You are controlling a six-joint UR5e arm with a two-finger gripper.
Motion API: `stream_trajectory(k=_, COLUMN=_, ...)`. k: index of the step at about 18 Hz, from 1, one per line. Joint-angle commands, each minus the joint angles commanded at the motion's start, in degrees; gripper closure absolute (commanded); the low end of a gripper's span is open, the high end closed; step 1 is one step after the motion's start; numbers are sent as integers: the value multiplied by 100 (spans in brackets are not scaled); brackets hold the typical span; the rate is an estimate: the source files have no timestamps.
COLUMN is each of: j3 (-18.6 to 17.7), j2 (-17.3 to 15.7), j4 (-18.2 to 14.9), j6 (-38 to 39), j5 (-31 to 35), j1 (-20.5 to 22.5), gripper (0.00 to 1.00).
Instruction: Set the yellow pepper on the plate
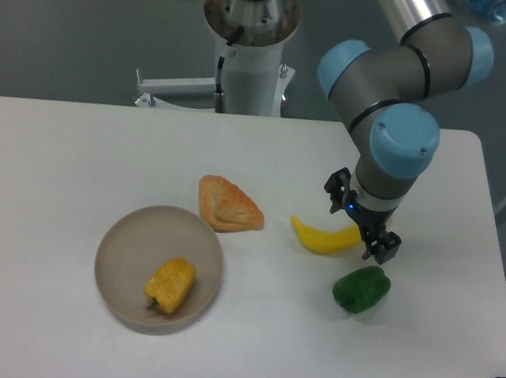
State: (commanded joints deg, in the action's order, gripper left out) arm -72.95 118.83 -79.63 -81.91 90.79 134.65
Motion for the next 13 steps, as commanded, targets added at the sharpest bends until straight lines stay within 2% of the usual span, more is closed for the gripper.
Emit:
stream_trajectory(k=3, j3=9, j2=9, j4=0, j6=0, j5=-185, j1=79, gripper=0)
stream_trajectory(k=13, j3=0, j2=-18, j4=0, j6=-9, j5=-159, j1=158, gripper=0)
